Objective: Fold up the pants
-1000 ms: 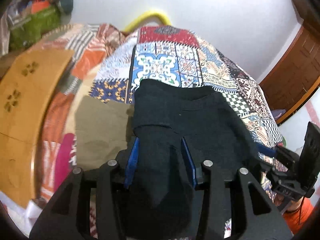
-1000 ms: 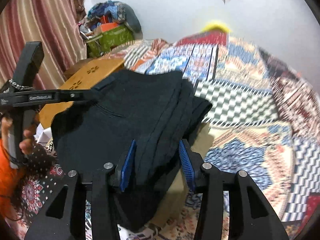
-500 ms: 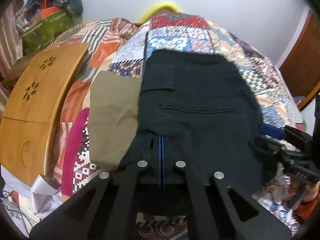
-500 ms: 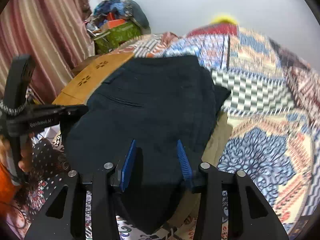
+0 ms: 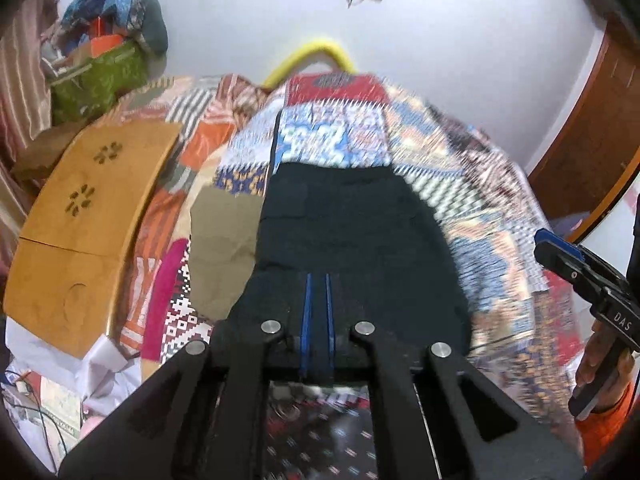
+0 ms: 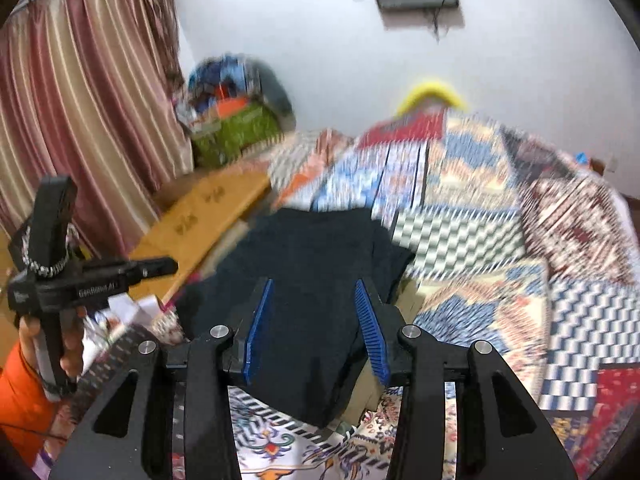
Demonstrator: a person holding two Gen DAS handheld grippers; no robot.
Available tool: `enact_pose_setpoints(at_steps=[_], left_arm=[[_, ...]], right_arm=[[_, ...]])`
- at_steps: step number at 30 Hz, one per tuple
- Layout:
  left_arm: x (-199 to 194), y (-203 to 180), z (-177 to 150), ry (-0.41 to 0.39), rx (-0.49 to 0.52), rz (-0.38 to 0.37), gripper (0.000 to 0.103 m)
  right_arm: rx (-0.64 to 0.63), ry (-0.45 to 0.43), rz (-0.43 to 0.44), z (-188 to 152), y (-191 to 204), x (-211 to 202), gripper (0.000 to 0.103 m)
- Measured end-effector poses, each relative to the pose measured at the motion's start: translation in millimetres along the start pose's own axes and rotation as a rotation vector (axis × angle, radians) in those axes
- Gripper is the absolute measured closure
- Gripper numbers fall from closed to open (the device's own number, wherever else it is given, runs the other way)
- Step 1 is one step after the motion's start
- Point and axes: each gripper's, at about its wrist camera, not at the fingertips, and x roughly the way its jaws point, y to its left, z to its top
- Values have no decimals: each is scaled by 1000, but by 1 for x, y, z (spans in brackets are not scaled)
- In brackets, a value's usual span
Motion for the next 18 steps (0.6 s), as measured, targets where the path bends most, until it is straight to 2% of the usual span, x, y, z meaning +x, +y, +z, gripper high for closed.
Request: enact_pose_setpoints(at_steps=[8,14,17,18], left_arm=[[-129,-64,-6,-208,100,-10,98],[-225,-102,-32,-387,142,-7,88],[-268,-114,-52,-470,145,9,80],[-277,-116,-57,-487,146,13,74]], right_arm=[[-70,-195,-27,21,44,-111,64],[-116,-323,-10,19,84,-187,60],[-147,-368,-7,14,105,-218,59],[-156,-387,-2,11,114,-231,59]])
